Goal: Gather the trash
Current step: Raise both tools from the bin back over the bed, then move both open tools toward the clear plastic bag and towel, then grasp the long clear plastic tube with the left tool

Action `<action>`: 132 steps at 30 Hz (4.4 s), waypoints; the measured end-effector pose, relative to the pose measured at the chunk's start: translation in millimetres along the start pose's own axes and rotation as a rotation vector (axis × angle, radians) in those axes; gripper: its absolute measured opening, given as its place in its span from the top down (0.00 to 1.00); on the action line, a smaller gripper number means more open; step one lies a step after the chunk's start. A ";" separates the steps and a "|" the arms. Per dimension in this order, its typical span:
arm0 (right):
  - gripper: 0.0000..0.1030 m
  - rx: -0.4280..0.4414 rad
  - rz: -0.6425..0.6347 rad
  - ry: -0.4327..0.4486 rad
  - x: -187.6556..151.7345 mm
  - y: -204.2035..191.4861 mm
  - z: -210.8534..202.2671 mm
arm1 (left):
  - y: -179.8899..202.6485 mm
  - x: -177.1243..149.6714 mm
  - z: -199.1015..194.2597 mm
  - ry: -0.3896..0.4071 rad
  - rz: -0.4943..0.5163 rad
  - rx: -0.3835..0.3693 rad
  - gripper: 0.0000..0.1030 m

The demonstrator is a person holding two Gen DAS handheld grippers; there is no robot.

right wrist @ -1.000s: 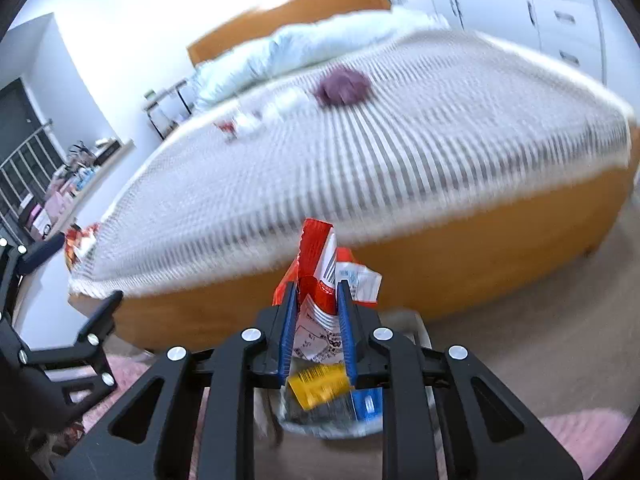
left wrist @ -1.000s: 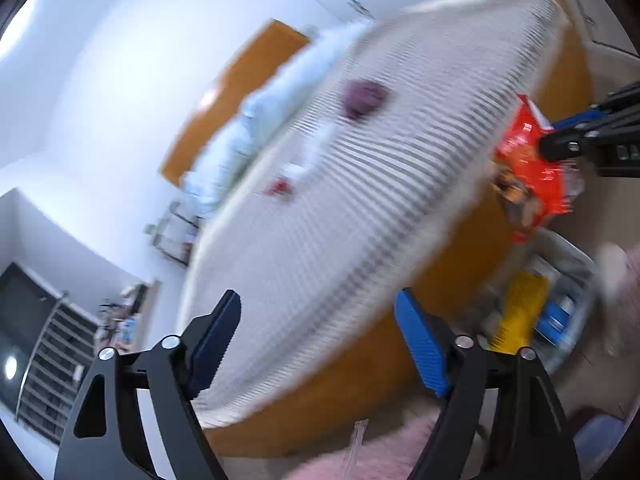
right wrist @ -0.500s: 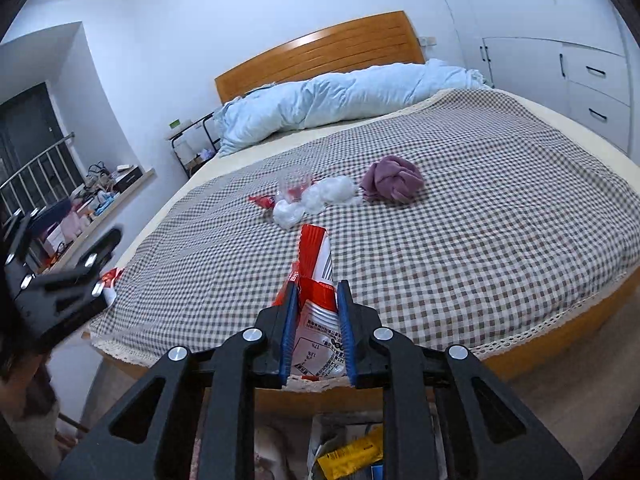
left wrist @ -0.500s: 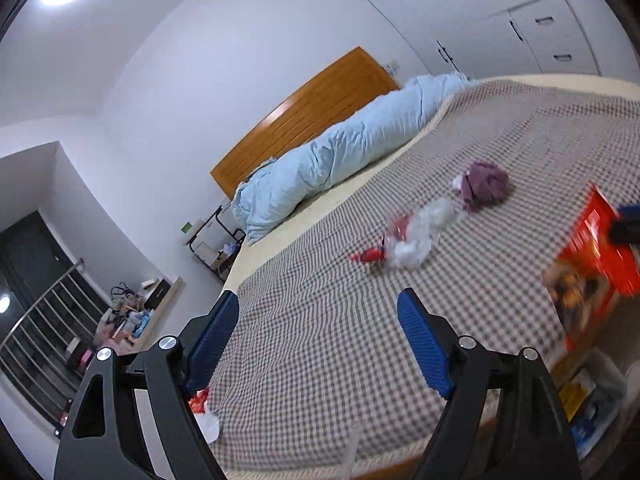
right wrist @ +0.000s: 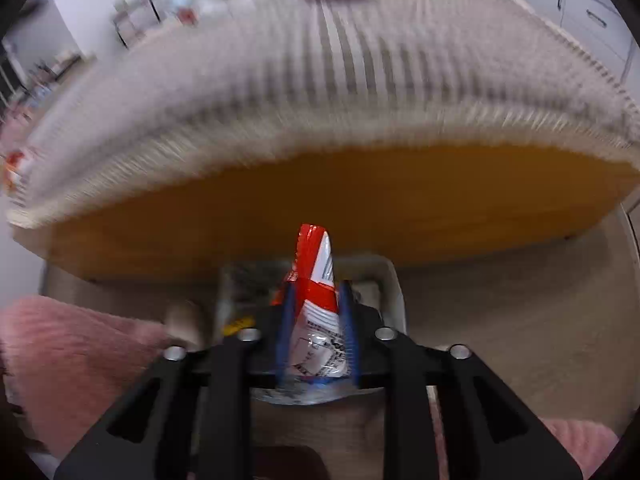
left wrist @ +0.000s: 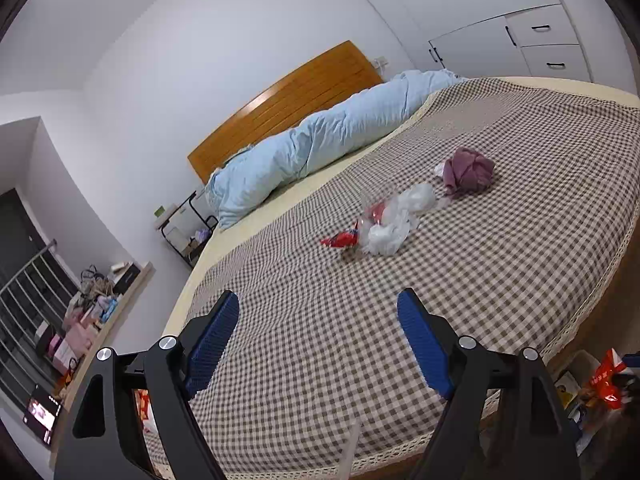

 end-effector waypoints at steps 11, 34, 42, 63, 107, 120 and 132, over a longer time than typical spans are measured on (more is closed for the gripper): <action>0.24 -0.008 0.059 0.007 16.2 8.0 2.2 | -1.5 9.8 25.3 0.024 0.002 0.004 0.23; 0.20 -0.021 0.122 0.564 271.9 27.9 -67.7 | 32.8 100.5 160.8 0.110 -0.105 0.050 0.15; 0.20 -0.028 0.151 0.578 307.6 47.6 -47.9 | 54.8 106.5 194.5 0.122 -0.270 -0.111 0.06; 0.14 -0.018 0.108 0.578 299.9 41.2 -54.9 | 62.5 92.3 181.6 0.065 -0.352 -0.231 0.06; 0.08 -0.069 0.022 0.647 259.7 4.3 -65.3 | 25.1 16.0 173.6 -0.002 -0.565 -0.353 0.06; 0.08 -0.159 0.051 0.614 256.4 17.7 -56.4 | 49.6 -20.5 246.8 -0.341 -0.650 -0.344 0.07; 0.08 -0.106 0.130 0.592 254.3 34.6 -56.3 | 76.3 -10.1 269.5 -0.367 -0.490 -0.229 0.58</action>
Point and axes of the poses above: each gripper's, at about its wrist camera, not at the fingertips, and z roughly the way its jaws point, y to its right, x to its top, the point moved 6 cm from there along z, roughly the way its jaws point
